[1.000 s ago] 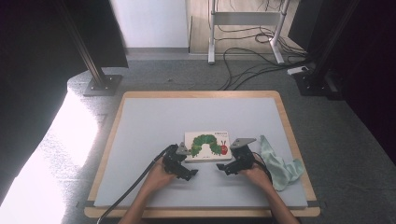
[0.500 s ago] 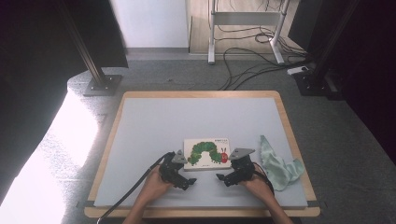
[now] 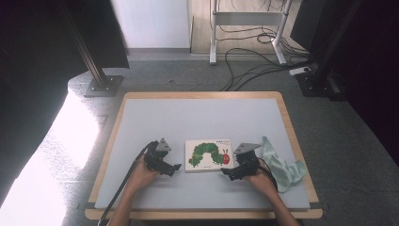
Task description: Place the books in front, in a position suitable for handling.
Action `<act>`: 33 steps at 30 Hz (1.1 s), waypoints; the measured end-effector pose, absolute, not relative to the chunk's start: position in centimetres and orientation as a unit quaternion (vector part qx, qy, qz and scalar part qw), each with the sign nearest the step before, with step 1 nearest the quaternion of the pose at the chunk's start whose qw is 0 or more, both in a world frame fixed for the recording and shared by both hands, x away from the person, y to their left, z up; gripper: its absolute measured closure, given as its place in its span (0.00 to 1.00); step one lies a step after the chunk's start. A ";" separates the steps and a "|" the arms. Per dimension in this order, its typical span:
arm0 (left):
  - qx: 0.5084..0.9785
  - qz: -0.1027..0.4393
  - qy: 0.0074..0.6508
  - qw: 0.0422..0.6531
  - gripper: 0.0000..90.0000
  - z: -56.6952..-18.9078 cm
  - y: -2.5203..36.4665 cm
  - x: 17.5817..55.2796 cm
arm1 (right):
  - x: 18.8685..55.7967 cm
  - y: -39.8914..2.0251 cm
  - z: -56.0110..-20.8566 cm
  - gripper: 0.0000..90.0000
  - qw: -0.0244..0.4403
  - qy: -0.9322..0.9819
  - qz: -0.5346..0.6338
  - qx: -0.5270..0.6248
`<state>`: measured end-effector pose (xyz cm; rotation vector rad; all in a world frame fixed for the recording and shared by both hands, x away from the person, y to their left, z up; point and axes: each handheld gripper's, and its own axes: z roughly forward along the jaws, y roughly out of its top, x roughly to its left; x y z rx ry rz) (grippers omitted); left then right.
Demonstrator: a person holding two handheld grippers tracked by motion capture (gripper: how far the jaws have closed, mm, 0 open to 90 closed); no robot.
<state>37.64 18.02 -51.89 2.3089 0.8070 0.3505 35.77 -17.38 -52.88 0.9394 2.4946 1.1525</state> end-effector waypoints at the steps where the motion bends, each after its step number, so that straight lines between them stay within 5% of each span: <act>1: 0.880 0.138 0.310 0.331 0.00 -52.1 18.1 38.0 | 36.1 -17.3 -52.9 0.00 0.119 0.852 0.393 0.324; 22: 0.884 0.121 0.298 0.340 0.07 -52.7 16.7 38.6 | 37.8 -16.7 -53.3 0.00 0.070 0.849 0.413 0.322; 27: 0.883 0.065 0.279 0.371 0.06 -52.6 16.7 37.6 | 38.0 -16.8 -53.3 0.00 0.066 0.851 0.414 0.316; 33: 0.890 0.065 0.262 0.368 0.04 -52.7 16.6 37.3 | 38.2 -16.9 -53.3 0.00 0.059 0.849 0.419 0.318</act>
